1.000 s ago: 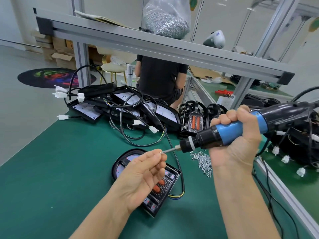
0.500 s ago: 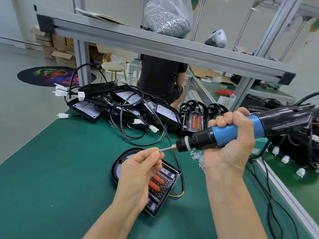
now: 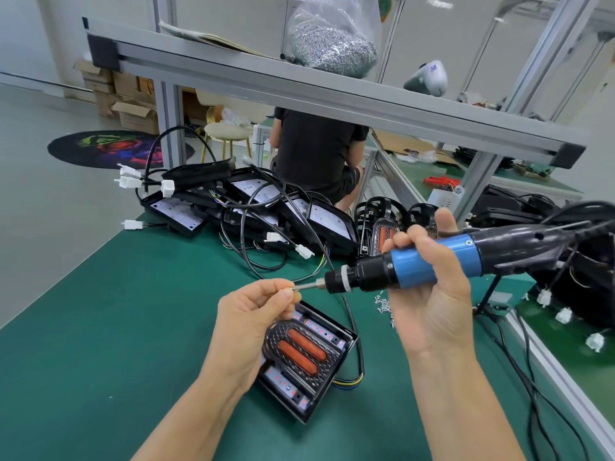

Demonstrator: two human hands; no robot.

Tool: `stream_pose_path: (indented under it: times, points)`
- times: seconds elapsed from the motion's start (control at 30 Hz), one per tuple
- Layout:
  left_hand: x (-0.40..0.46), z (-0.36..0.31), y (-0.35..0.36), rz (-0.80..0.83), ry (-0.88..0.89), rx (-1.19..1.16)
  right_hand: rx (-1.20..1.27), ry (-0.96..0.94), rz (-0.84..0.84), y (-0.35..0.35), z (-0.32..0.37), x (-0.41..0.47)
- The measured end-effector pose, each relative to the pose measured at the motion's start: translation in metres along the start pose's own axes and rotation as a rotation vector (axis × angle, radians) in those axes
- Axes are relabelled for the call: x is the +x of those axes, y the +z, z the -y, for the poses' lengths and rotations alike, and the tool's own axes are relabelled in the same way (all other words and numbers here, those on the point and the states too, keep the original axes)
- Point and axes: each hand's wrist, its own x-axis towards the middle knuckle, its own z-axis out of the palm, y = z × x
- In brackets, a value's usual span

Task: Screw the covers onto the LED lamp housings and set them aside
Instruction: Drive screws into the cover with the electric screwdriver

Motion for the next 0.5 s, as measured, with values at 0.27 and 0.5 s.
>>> stream_pose_path:
  times: [0.27, 0.5]
  points:
    - [0.01, 0.002, -0.014, 0.002, -0.003, 0.218, 0.005, -0.028, -0.099, 0.001, -0.019, 0.001]
    - [0.023, 0.005, -0.067, -0.253, 0.027, 0.836, -0.077, -0.002, -0.076, -0.008, -0.029, 0.005]
